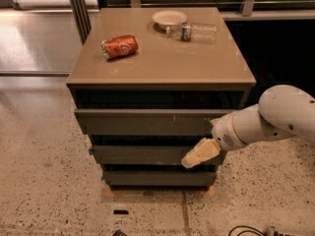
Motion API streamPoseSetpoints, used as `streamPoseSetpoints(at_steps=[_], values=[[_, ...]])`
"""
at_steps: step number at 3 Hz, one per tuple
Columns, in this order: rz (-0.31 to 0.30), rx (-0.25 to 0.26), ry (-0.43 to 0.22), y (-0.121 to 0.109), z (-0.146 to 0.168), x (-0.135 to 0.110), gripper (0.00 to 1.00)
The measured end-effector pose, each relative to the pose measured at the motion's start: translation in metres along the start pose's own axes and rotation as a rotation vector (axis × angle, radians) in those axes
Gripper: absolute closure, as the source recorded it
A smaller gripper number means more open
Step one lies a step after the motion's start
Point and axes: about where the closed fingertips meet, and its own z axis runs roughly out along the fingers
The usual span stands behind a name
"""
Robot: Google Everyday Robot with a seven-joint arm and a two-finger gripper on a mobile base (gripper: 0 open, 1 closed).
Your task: Open top drawer
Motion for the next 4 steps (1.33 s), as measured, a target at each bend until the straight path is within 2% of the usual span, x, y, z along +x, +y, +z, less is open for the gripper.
streamPoseSetpoints(at_steps=[1,2,4], values=[[-0.016,0.019,-0.008,-0.020,0.014,-0.006,0.00],[-0.029,0.020,0.002,-0.056,0.045,-0.017,0.00],[-0.041,0.023,-0.007,-0.065,0.043,-0.026,0.00]])
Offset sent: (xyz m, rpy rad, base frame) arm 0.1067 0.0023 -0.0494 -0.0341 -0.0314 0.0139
